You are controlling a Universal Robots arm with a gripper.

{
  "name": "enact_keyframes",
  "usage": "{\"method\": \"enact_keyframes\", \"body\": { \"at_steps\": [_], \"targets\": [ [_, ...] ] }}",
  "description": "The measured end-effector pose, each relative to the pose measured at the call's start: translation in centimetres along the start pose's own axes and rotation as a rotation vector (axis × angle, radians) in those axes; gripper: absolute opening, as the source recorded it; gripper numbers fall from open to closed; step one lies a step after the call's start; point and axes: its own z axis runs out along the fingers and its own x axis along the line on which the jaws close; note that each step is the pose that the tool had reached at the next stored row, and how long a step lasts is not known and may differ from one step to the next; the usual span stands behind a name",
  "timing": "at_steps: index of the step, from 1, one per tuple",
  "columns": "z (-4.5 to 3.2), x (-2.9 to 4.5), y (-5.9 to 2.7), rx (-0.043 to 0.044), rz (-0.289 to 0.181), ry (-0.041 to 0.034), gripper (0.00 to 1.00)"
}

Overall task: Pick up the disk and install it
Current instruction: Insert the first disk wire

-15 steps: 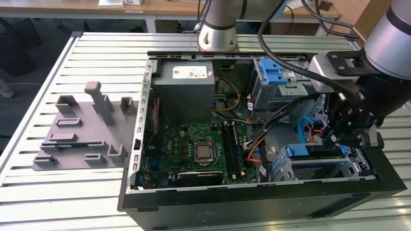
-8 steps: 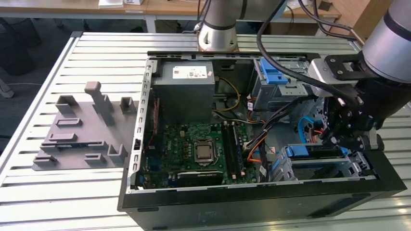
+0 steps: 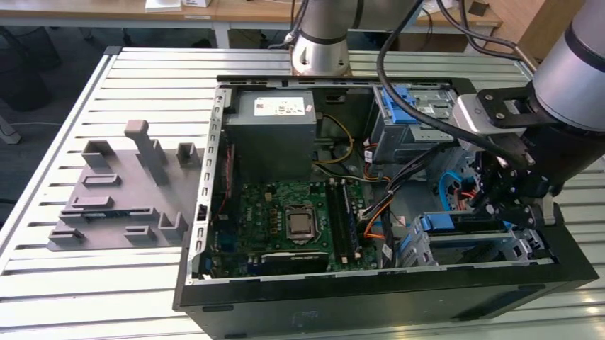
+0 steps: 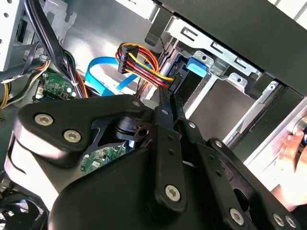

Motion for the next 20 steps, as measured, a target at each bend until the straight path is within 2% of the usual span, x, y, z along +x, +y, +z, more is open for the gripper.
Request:
{"method": "enact_keyframes", "body": {
  "at_steps": [3,9,20],
  "targets": [
    [0.05,0.07,0.08,0.0013,-0.016,-0.0022,0.16],
    [0.21,0.13,0.12,0.0049,-0.017,-0.0097,0.16],
    [0.35,0.26,0.15,0.0050,-0.014,-0.0093,0.16]
  ]
}}
